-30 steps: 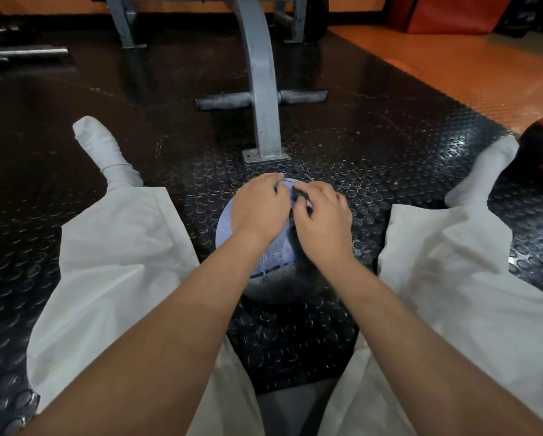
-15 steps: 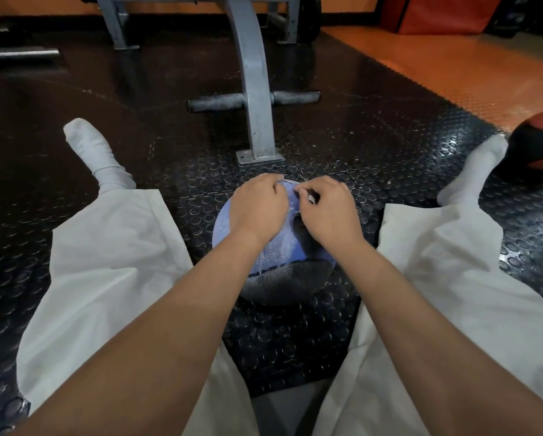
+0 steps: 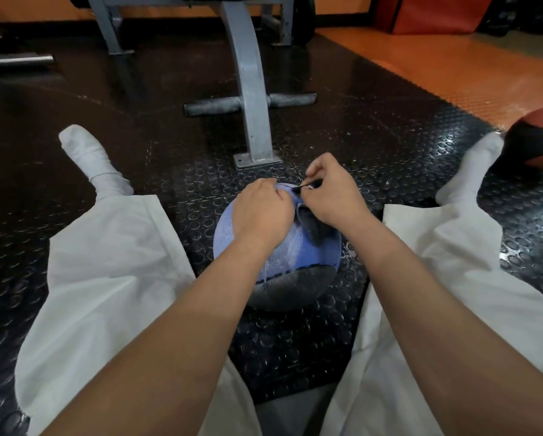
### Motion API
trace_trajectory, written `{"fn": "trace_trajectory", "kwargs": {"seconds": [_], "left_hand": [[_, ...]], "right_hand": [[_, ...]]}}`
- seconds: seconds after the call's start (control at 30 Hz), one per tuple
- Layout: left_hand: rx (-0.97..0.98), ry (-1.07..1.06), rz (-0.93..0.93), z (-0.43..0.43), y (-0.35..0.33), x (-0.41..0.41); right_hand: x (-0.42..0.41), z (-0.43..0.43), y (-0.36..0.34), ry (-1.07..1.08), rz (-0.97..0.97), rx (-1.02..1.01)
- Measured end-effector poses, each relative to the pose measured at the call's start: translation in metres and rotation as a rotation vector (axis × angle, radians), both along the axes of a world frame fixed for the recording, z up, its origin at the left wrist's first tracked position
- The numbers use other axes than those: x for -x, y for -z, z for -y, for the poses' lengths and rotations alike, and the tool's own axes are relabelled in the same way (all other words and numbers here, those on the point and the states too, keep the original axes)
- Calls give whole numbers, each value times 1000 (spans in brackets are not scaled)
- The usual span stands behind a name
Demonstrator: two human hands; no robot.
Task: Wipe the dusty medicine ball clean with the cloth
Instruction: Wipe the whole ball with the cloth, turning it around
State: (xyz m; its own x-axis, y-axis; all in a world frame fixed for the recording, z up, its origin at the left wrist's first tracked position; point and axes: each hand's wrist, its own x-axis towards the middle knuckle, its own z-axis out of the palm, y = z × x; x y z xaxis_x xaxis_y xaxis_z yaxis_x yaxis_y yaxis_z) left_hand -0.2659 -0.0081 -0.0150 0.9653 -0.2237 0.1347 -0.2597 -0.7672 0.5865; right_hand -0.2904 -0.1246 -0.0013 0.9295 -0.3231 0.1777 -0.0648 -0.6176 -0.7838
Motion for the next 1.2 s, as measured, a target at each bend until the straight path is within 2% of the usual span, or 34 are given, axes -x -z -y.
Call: {"fn": "trace_trajectory", "kwargs": {"seconds": [0.2, 0.47, 0.73, 0.97, 1.07, 1.2], "left_hand": [[56, 10, 70, -2, 6, 8], [20, 18, 31, -6, 3, 7], [40, -17, 63, -5, 4, 11], [42, -28, -29, -12, 0, 0], [45, -31, -34, -12, 2, -2], [42, -31, -16, -9, 3, 1]], "right_hand": [[-26, -8, -12, -99, -67, 35], [12, 5, 1, -90, 23, 105], [-13, -3, -7, -175, -17, 92], [23, -9, 15, -17, 99, 129], [41, -13, 25, 30, 160, 81], [18, -9, 18, 4, 141, 82]]}}
